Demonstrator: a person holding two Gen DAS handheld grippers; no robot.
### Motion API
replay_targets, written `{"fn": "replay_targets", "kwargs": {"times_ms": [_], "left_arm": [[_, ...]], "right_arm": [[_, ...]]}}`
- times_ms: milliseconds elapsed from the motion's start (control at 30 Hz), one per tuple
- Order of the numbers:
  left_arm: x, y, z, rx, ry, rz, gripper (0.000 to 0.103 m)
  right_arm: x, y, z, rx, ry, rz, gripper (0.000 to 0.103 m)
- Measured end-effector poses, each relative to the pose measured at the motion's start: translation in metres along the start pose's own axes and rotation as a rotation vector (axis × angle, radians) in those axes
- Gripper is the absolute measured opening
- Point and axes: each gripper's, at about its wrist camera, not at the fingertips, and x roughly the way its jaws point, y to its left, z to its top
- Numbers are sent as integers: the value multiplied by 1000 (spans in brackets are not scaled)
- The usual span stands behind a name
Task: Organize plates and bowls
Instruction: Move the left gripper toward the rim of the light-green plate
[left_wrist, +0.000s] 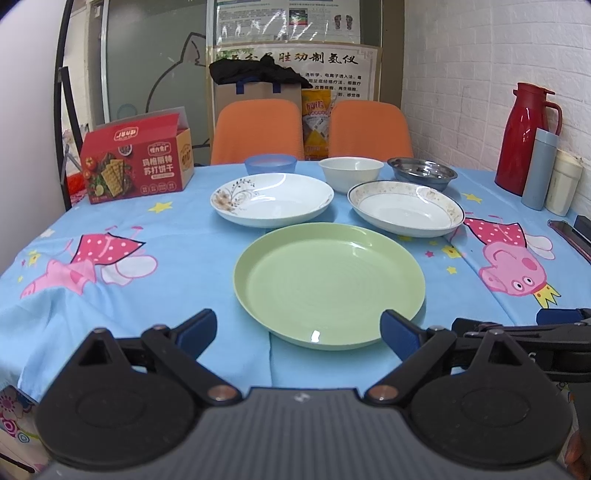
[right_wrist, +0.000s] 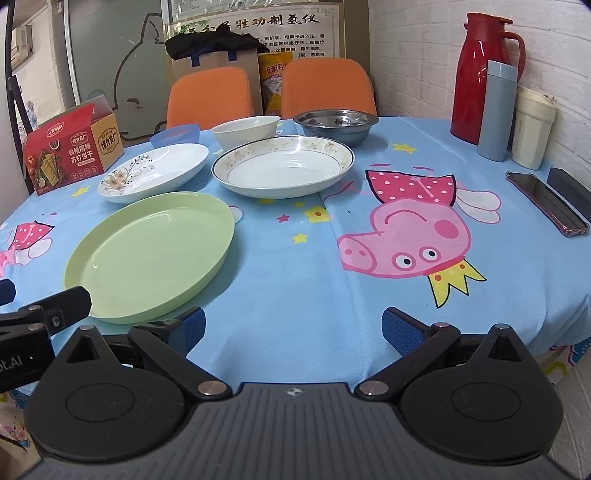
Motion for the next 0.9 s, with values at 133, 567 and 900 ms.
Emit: {"fn": "replay_targets", "kwargs": {"times_ms": [133, 567, 900], "left_arm": [[0, 0, 0, -1, 0, 0, 93], [1, 1, -2, -6, 3, -1, 93], [3, 4, -2, -12, 12, -5, 93]], "right_arm": [[0, 0, 0, -1, 2, 2, 103], [2, 3, -2, -6, 8, 2, 103], [4, 6, -3, -15, 19, 6, 103]]}}
